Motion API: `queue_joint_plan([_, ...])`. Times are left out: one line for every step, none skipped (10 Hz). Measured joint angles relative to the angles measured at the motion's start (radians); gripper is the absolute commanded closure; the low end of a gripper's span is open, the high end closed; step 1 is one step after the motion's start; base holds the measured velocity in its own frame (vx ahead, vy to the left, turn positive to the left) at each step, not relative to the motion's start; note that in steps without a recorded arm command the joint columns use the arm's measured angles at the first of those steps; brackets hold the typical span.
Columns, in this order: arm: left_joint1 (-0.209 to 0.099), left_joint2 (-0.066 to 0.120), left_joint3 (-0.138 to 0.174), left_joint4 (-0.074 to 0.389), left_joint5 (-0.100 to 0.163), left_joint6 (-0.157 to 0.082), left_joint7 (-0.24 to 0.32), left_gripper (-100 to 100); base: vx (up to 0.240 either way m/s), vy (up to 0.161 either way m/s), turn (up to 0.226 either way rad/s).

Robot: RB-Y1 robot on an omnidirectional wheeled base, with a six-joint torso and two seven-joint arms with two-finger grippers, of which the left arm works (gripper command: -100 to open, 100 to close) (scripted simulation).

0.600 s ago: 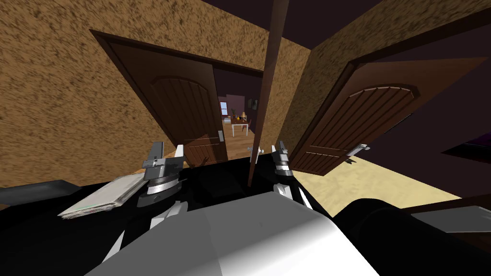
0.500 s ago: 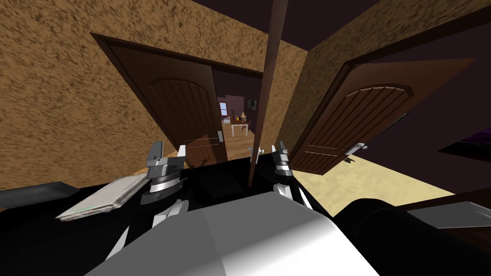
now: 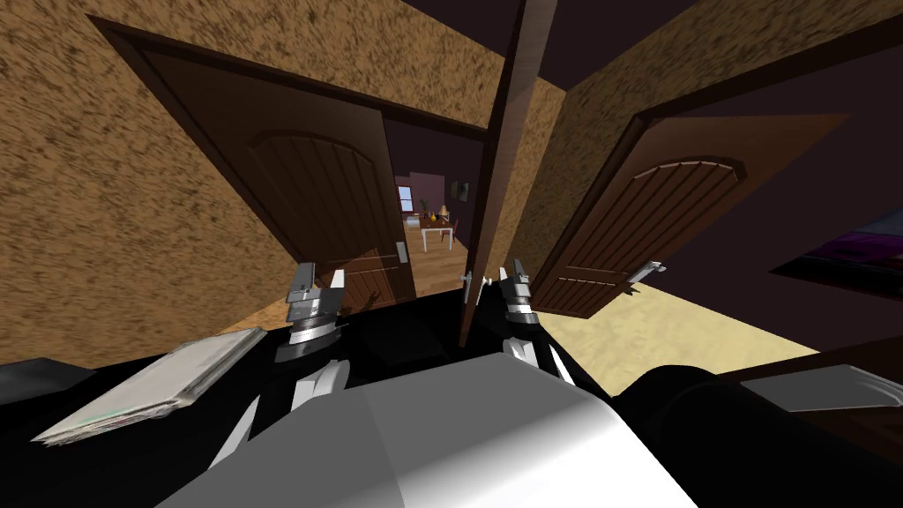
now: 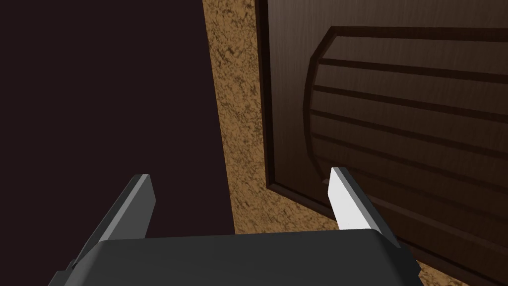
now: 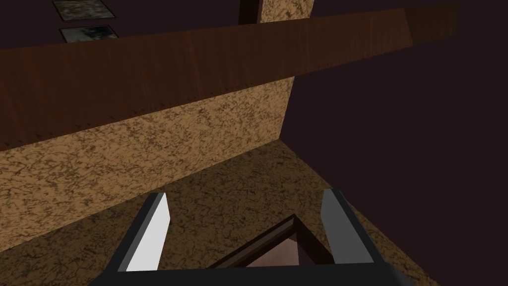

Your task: Pull the door open

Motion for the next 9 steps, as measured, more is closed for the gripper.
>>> queue_joint_plan([-0.012,0.001,0.009,0.023,0.005,0.0,-0.011,-100,0.08,0.041,-0.078])
queue_joint_plan([-0.025,0.002,0.02,0.047,0.011,0.0,-0.022,-100,0.055,0.028,-0.04])
queue_joint_plan([-0.035,0.003,0.027,0.07,0.015,-0.005,-0.028,-100,0.045,0.017,-0.058])
queue_joint_plan([-0.057,0.003,0.036,0.098,0.019,-0.003,-0.037,-100,0.058,0.029,-0.136])
queue_joint_plan([-0.076,0.006,0.051,0.128,0.026,-0.001,-0.047,-100,0.077,0.059,-0.119])
queue_joint_plan([-0.1,0.009,0.067,0.165,0.034,-0.004,-0.059,-100,0.081,0.064,-0.125])
queue_joint_plan([-0.12,0.011,0.082,0.194,0.043,-0.003,-0.072,-100,0.06,0.043,-0.03])
queue_joint_plan([-0.131,0.008,0.086,0.212,0.044,0.002,-0.082,-100,0.062,0.035,-0.067])
queue_joint_plan([-0.146,0.008,0.097,0.239,0.05,0.003,-0.092,-100,0.046,0.032,-0.04])
